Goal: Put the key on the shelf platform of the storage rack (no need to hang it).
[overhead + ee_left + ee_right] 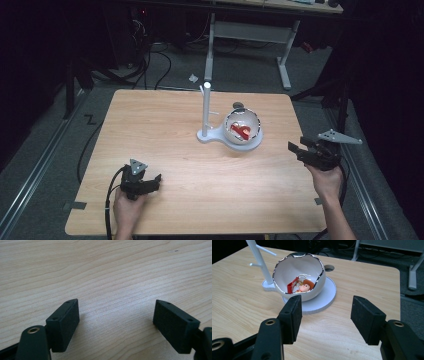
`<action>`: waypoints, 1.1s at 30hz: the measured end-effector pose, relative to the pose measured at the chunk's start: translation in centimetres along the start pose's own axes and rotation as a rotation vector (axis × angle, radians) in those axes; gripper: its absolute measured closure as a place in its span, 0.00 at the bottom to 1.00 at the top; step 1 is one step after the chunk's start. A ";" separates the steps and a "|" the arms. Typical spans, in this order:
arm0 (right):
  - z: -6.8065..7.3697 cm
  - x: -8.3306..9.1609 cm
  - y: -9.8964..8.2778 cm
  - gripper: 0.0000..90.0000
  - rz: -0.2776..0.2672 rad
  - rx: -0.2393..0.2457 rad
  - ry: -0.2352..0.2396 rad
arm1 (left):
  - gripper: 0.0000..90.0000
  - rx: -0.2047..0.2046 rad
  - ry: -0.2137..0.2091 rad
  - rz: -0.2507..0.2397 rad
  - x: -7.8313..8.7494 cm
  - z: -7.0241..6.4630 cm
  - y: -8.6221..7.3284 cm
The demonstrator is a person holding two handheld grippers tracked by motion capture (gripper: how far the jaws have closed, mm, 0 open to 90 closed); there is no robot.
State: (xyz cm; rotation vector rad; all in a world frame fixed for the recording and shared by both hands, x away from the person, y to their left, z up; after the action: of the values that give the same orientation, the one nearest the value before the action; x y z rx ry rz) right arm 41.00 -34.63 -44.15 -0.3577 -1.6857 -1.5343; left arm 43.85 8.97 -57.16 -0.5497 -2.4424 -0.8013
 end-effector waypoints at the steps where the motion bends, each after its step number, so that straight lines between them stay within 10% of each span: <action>1: 0.0 0.1 -0.2 0.47 -0.001 -0.004 -0.002 | 0.24 -0.001 0.000 0.000 0.0 0.0 0.0; 33: 3.2 -2.5 -4.7 0.47 0.023 0.002 0.060 | 0.24 -0.002 0.001 -0.002 0.0 0.0 0.0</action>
State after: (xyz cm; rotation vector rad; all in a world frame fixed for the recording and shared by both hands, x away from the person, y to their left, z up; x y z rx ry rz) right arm 38.21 -31.94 -49.00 -0.3262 -1.6308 -1.5122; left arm 43.85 8.96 -57.17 -0.5481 -2.4420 -0.8044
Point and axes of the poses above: each handheld gripper's, and its own axes: x roughly backward along the jaws, y roughly out of its top, z roughly to its left, the point moved 8 cm from there along -x, roughly forward along the jaws, and after that the axes turned 14 degrees about z, right-handed, at the moved point
